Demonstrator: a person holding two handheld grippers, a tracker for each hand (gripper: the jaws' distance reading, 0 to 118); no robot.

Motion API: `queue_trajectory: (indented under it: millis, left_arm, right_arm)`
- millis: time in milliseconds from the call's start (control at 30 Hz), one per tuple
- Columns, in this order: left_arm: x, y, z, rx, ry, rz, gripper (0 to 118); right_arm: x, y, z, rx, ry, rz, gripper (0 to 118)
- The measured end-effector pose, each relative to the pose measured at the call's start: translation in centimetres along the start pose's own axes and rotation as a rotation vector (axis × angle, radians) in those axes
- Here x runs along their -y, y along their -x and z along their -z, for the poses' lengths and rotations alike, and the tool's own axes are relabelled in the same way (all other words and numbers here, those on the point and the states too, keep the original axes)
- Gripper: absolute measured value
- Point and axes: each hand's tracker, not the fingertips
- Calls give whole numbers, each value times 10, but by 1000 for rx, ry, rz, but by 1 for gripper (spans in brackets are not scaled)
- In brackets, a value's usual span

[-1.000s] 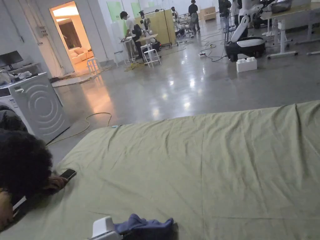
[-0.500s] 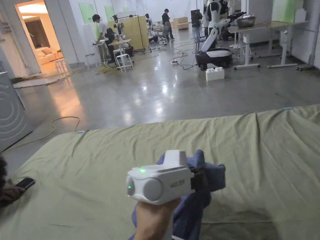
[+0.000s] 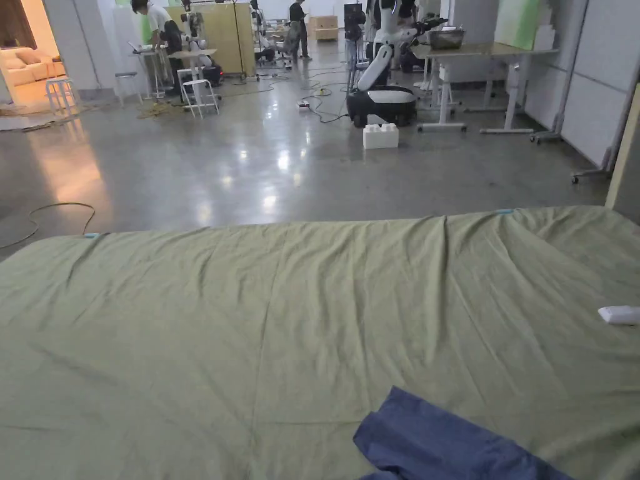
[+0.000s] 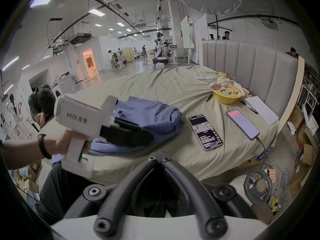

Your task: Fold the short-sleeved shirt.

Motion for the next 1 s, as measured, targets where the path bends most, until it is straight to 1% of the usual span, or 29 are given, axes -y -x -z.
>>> queue_trajectory:
  millis: [33, 67, 100, 167, 200, 267, 333, 367, 400, 433, 500, 533, 600, 633, 667, 700, 733, 767, 833, 867, 967, 1000]
  left_arm:
    - [3, -1, -4, -31, -25, -29, 72]
    - [4, -1, -14, -69, -58, -60, 85]
    - [4, -3, -31, -111, -96, -80, 84]
    - [2, -9, -82, -184, -253, -109, 84]
    - [1, -16, -116, -221, -349, -65, 84]
    - [3, -32, -179, -331, -459, -26, 84]
    - [10, -53, -246, -512, -586, 8, 84]
    - [15, -65, -276, -606, -654, 30, 84]
    - [23, -79, -305, -691, -706, 49, 84]
    - [30, -91, -327, -754, -726, 64, 84]
    - [45, -114, -366, -940, -783, 100, 83]
    - [53, -124, -380, -1006, -796, 118, 83]
    - [67, -143, -402, -1123, -867, 170, 75]
    - [73, -151, -411, -1144, -894, 180, 68]
    - [80, -159, -420, -1147, -917, 166, 53]
    - [86, -163, -425, -1141, -937, 143, 38]
    - [91, -167, -430, -1133, -942, 113, 17]
    - [97, -170, -434, -1119, -942, 61, 6]
    - [108, -170, -438, -1094, -902, -34, 0]
    - [114, -171, -438, -1071, -866, -59, 0]
    - [125, -171, -434, -1085, -809, -101, 0]
    - [126, -170, -432, -1085, -808, -108, 0]
  right_arm:
    - [-1, 2, 0, -13, -9, 0, 0]
    - [-4, 5, -1, -31, -28, -5, 0]
    - [-8, 8, -2, -44, -49, -10, 0]
    - [-16, 13, -4, -79, -96, -20, 0]
    - [-22, 16, -4, -104, -120, -15, 0]
    - [-37, 20, -2, -168, -160, 12, 0]
    - [-53, 29, -4, -217, -222, 15, 0]
    - [-62, 33, -7, -234, -258, 8, 0]
    - [-71, 38, -11, -243, -300, -16, 0]
    - [-79, 43, -16, -247, -323, -28, 0]
    - [-91, 51, -24, -263, -379, -52, 0]
    - [-95, 54, -27, -270, -403, -65, 0]
    - [-103, 60, -33, -241, -450, -103, 0]
    - [-105, 63, -35, -212, -466, -114, 0]
    - [-108, 66, -37, -194, -484, -124, 0]
    - [-107, 67, -39, -207, -478, -121, 0]
    - [-107, 66, -41, -213, -482, -121, 0]
    - [-106, 66, -44, -217, -484, -119, 0]
    - [-102, 65, -47, -215, -485, -124, 0]
    - [-101, 65, -50, -198, -483, -135, 0]
    - [-98, 66, -56, -148, -478, -185, 0]
    - [-99, 66, -57, -143, -502, -205, 0]
